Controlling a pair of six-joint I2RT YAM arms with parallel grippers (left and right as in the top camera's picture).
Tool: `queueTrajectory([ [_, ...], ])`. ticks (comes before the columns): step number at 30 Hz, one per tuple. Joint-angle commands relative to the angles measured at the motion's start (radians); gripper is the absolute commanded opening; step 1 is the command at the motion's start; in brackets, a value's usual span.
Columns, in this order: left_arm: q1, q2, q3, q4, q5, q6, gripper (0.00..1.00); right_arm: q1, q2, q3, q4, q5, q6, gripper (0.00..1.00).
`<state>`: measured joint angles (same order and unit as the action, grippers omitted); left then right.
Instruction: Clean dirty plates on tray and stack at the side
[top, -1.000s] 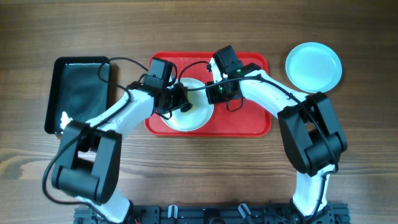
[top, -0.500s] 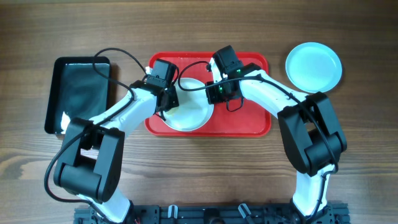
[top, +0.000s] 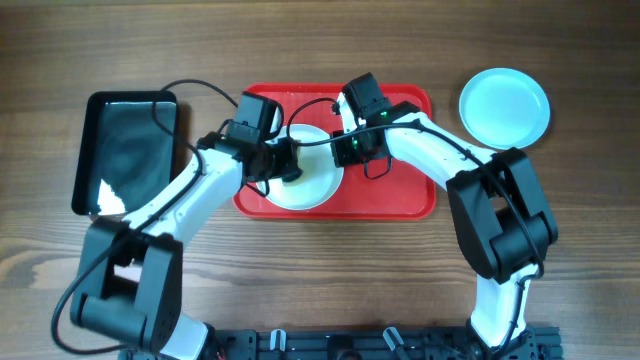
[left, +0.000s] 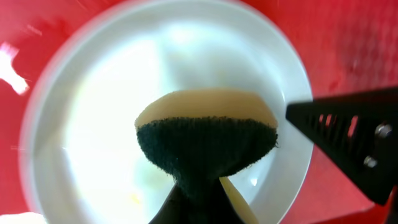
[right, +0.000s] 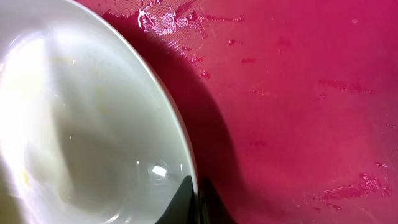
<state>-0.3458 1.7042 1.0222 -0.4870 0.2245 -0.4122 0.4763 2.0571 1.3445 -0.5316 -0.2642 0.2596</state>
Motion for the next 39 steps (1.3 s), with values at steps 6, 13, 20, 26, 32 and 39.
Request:
queueTrajectory([
  [6, -0.011, 0.114, -0.011, -0.018, -0.24, 0.003, 0.04, -0.006, 0.027, -0.01, -0.012, 0.041, -0.021, 0.04],
  [13, -0.011, 0.105, -0.007, -0.11, -0.677, 0.008, 0.04, -0.006, 0.027, -0.01, -0.015, 0.042, -0.021, 0.04],
  [20, -0.009, -0.035, -0.006, -0.084, -0.644, -0.075, 0.04, -0.006, 0.026, 0.004, -0.014, 0.086, -0.043, 0.04],
  [26, 0.075, -0.224, -0.006, -0.062, -0.328, -0.111, 0.04, -0.006, -0.032, 0.058, -0.048, 0.138, -0.131, 0.04],
  [32, 0.333, -0.332, -0.006, -0.071, -0.16, -0.158, 0.04, 0.045, -0.216, 0.091, -0.082, 0.454, -0.269, 0.04],
  [39, 0.575, -0.325, -0.007, -0.105, -0.085, -0.158, 0.04, 0.253, -0.386, 0.092, 0.065, 0.995, -0.694, 0.04],
])
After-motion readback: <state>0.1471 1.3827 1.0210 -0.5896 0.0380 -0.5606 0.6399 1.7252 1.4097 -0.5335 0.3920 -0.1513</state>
